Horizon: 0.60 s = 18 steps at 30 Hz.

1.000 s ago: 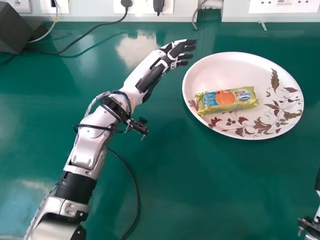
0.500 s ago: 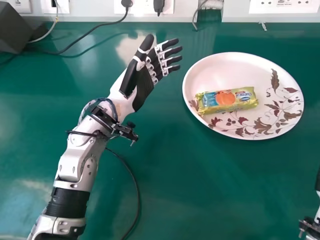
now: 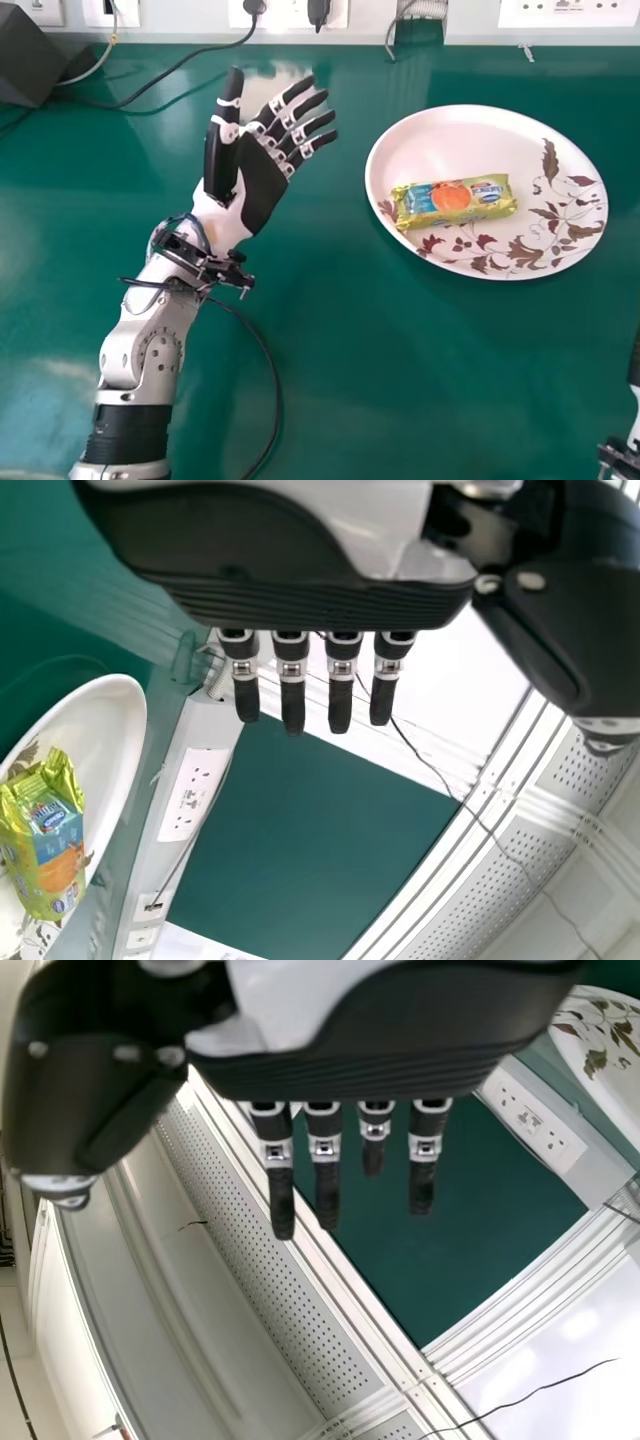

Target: Pick up biscuit and place it in the plate

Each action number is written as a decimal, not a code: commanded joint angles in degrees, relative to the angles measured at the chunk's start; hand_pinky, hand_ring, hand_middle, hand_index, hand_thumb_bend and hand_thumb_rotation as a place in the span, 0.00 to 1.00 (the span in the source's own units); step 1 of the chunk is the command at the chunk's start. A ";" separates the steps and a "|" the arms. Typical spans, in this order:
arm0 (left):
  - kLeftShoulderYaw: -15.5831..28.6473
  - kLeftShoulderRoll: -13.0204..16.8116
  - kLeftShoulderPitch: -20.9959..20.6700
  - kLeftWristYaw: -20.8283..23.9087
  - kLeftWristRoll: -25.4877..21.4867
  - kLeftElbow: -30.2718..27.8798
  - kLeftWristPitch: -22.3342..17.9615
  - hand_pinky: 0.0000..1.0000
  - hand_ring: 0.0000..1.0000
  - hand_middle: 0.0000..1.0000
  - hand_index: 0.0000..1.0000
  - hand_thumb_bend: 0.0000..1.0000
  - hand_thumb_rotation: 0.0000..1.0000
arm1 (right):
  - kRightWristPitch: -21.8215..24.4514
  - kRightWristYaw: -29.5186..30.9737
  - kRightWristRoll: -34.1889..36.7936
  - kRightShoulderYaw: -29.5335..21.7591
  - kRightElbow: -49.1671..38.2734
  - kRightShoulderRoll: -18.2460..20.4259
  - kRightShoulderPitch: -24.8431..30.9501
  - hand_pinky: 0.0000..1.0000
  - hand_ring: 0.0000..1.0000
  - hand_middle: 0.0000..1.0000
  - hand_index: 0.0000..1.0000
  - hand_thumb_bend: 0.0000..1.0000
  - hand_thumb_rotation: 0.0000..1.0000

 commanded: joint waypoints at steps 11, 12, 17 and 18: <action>6.24 -1.56 3.27 -4.48 -10.53 3.61 1.18 0.89 0.92 0.96 0.95 1.00 0.65 | 0.32 -0.34 -0.50 0.15 -1.34 1.96 0.75 0.86 0.87 0.82 0.80 0.88 0.34; 6.88 -1.81 3.32 -5.41 -11.39 4.71 0.94 0.89 0.92 0.96 0.95 1.00 0.65 | 0.40 -0.45 -0.47 0.16 -1.50 1.94 0.81 0.86 0.87 0.82 0.80 0.88 0.34; 8.60 -2.48 3.42 -9.02 -12.89 8.02 -0.63 0.92 0.91 0.96 0.94 1.00 0.64 | 1.24 -0.43 0.60 0.04 -1.96 1.74 0.97 0.84 0.87 0.84 0.81 0.88 0.37; 8.84 -2.59 3.38 -9.62 -13.14 8.48 -0.85 0.92 0.91 0.96 0.94 1.00 0.64 | 1.38 -0.15 0.83 0.00 -1.92 1.64 0.94 0.84 0.87 0.84 0.82 0.88 0.38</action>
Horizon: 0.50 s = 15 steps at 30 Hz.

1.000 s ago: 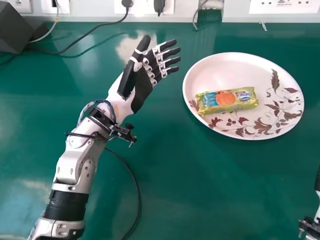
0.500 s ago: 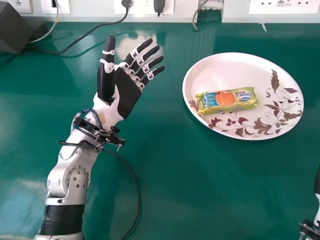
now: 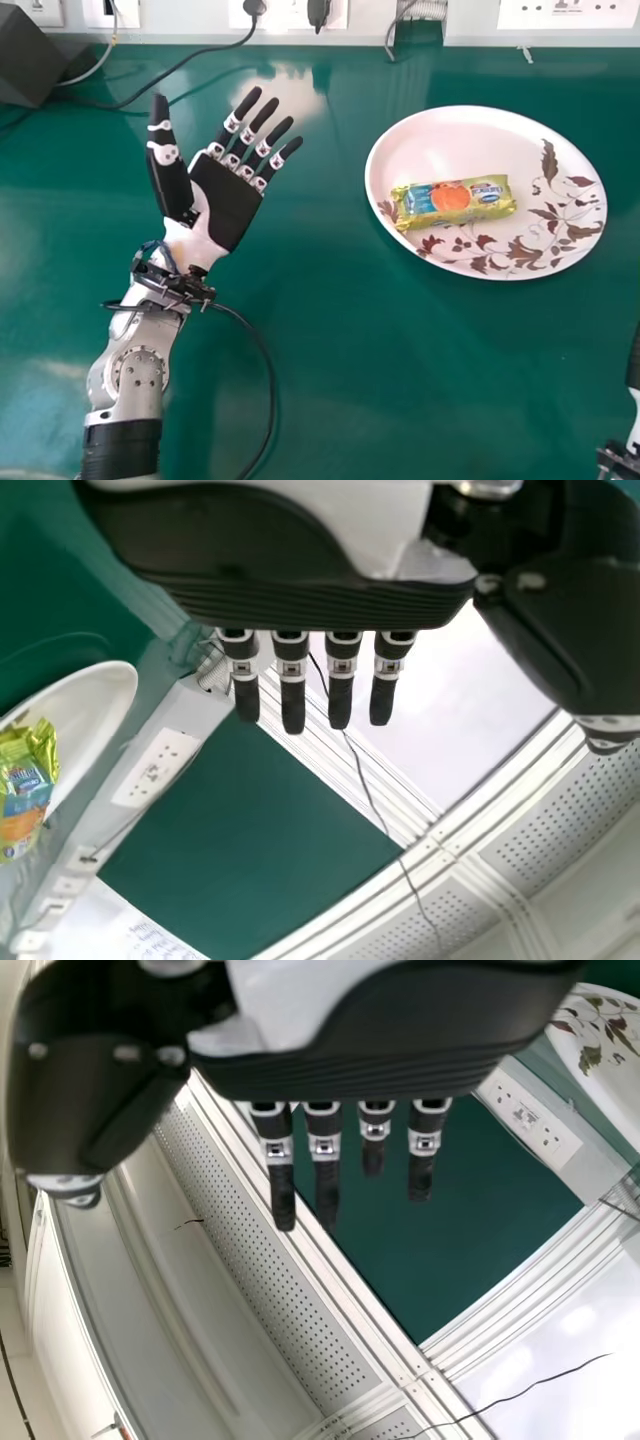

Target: Pick up biscuit and place it in the plate

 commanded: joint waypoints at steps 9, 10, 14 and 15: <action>4.89 -2.77 0.48 -5.54 -7.25 5.74 0.05 0.88 0.92 0.97 0.94 1.00 0.65 | 0.37 0.86 0.54 -0.43 -0.17 1.61 0.61 0.80 0.87 0.82 0.81 0.88 0.35; 5.51 -2.78 0.33 -6.19 -8.11 6.63 0.43 0.88 0.92 0.97 0.95 1.00 0.65 | 0.39 0.82 0.46 -0.31 -0.33 1.70 0.75 0.77 0.86 0.81 0.80 0.89 0.36; 7.61 -2.35 -0.05 -7.94 -10.24 9.88 1.35 0.86 0.93 0.97 0.97 1.00 0.67 | -0.07 1.29 -0.68 -0.01 -0.13 1.80 1.09 0.69 0.82 0.79 0.80 0.89 0.35; 8.15 -2.24 -0.12 -8.29 -10.80 10.56 1.73 0.85 0.93 0.96 0.97 1.00 0.68 | -0.12 1.32 -0.82 0.03 -0.07 1.89 1.17 0.67 0.80 0.79 0.79 0.89 0.36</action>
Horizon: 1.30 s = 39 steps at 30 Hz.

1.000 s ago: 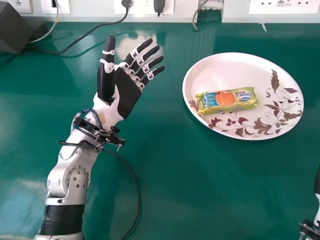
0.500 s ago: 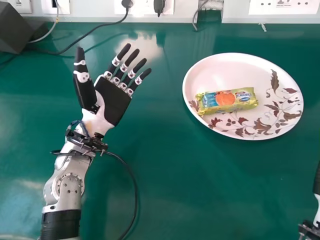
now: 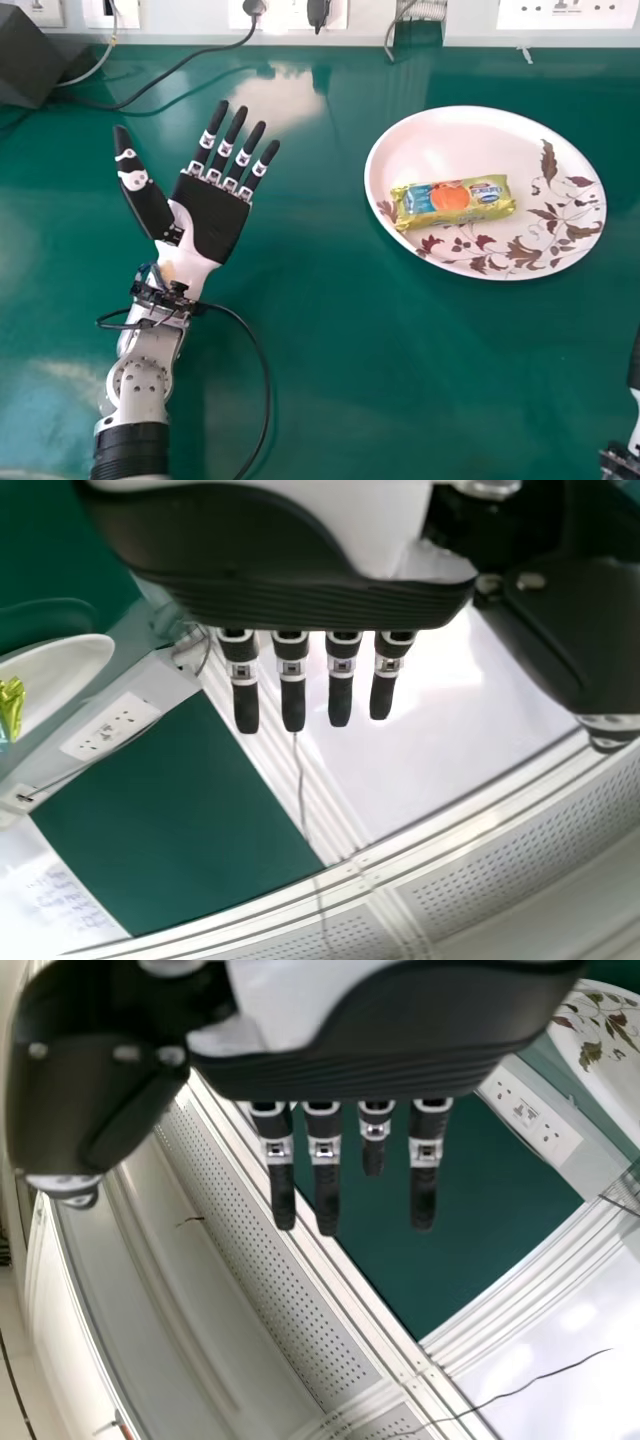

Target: Pick up biscuit and place it in the plate

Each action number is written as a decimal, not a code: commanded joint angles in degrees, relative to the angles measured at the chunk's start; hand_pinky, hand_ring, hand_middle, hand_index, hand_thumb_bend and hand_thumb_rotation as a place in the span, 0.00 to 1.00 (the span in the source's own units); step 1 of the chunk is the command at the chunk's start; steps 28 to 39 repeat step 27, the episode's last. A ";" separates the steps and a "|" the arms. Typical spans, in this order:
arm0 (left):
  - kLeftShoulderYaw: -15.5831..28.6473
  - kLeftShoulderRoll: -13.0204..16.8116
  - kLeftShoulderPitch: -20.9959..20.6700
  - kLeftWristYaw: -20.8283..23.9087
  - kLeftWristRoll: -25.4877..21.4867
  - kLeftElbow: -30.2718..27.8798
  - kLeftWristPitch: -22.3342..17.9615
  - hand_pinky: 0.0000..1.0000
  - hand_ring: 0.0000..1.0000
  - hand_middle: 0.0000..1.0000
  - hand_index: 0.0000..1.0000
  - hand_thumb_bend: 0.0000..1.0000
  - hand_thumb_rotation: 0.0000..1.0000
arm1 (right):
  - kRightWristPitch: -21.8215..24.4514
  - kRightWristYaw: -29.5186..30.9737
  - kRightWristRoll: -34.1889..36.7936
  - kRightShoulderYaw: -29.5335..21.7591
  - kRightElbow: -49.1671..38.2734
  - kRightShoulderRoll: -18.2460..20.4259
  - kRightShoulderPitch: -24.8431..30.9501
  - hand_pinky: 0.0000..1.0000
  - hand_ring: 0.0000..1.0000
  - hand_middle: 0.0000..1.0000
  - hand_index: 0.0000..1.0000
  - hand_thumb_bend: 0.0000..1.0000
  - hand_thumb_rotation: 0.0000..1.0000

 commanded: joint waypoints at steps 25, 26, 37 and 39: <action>11.03 2.41 1.28 2.24 -4.06 7.18 1.09 0.80 0.92 0.98 0.98 1.00 0.67 | 1.34 0.50 0.79 0.22 -0.19 1.24 0.81 0.61 0.74 0.75 0.77 0.95 0.30; 11.04 2.42 1.10 1.88 -3.59 7.80 0.28 0.78 0.91 0.98 0.97 1.00 0.67 | 1.42 0.20 0.64 0.10 -0.30 1.20 0.75 0.61 0.74 0.75 0.77 0.94 0.32; 11.05 2.44 0.88 1.61 -3.29 8.42 -0.47 0.77 0.91 0.98 0.97 1.00 0.67 | 1.43 -0.20 0.37 0.02 -0.47 1.22 0.67 0.61 0.75 0.75 0.76 0.94 0.33; 11.05 2.44 0.88 1.61 -3.29 8.42 -0.47 0.77 0.91 0.98 0.97 1.00 0.67 | 1.43 -0.20 0.37 0.02 -0.47 1.22 0.67 0.61 0.75 0.75 0.76 0.94 0.33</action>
